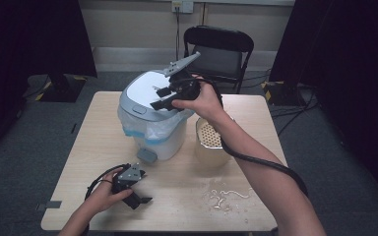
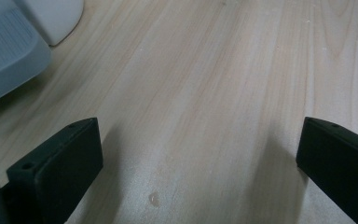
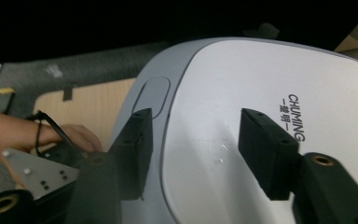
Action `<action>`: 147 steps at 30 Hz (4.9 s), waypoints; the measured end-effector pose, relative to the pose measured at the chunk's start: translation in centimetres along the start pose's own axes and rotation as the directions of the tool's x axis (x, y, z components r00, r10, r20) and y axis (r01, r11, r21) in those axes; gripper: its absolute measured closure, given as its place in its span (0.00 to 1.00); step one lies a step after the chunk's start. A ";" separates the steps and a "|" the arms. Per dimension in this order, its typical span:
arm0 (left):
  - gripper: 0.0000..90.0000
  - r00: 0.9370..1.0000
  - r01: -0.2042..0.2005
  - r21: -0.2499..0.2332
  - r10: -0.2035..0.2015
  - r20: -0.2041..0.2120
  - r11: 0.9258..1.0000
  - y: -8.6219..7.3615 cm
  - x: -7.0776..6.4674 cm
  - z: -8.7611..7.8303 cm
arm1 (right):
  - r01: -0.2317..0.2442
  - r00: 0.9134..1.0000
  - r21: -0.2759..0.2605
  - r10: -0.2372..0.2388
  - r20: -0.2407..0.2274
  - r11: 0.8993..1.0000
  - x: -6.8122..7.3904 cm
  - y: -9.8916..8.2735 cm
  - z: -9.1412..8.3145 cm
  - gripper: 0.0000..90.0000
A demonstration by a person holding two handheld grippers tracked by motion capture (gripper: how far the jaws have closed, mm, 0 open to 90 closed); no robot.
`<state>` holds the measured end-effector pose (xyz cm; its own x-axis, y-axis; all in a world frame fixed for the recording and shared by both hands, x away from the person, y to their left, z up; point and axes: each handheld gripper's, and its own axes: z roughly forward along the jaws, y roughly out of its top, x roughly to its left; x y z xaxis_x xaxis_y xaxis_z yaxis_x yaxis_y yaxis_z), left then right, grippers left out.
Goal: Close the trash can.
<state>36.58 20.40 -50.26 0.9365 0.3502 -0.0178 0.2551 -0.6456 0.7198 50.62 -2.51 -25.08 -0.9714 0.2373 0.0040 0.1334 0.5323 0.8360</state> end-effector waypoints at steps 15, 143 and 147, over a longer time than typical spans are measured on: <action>0.00 1.000 0.000 0.002 0.000 -0.004 1.000 0.0 -0.2 0.0 | -0.037 0.999 -0.040 0.038 0.016 0.999 1.3 -2.5 -4.4 0.17; 0.00 1.000 0.005 -0.003 -0.005 -0.004 1.000 -0.1 -0.3 0.0 | -0.189 0.978 0.142 0.173 0.116 0.972 5.5 -28.6 -12.0 0.20; 0.00 1.000 0.005 -0.005 -0.005 -0.005 1.000 -0.1 -0.3 0.0 | -0.191 0.978 0.146 0.175 0.116 0.971 5.6 -29.6 -12.0 0.20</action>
<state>36.32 20.31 -50.33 0.9339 0.3572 -0.0178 0.2588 -0.6405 0.7230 38.86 -26.63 -43.22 -0.9037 0.4193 0.0867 0.3438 0.5900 0.7305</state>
